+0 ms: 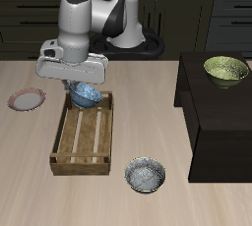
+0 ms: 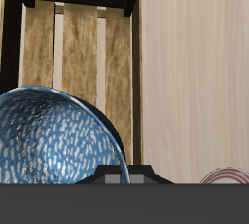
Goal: Place the blue bowl in the wooden tray
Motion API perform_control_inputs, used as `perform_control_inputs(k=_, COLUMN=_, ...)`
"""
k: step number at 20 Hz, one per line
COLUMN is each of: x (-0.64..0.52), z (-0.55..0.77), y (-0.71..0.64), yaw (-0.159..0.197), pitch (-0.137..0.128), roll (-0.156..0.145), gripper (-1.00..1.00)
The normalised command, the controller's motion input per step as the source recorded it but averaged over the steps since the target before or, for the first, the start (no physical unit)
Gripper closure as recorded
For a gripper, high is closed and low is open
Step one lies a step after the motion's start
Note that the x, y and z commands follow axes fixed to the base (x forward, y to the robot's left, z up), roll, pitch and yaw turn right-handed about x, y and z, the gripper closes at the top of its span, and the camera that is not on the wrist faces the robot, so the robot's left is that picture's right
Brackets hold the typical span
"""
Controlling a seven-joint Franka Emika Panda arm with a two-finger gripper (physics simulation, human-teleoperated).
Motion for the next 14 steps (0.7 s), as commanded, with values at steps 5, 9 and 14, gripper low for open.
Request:
perform_control_inputs(k=5, x=0.07, z=-0.37, y=0.1, yaw=-0.002, pitch=0.061, roll=0.005, gripper=-1.0)
perform_control_inputs(k=9, x=-0.08, z=-0.14, y=0.21, yaw=0.014, pitch=0.015, roll=0.051, gripper=-1.0)
perform_control_inputs(k=14, x=-0.18, z=0.14, y=0.19, yaw=0.011, pitch=-0.033, roll=0.031, gripper=-1.0)
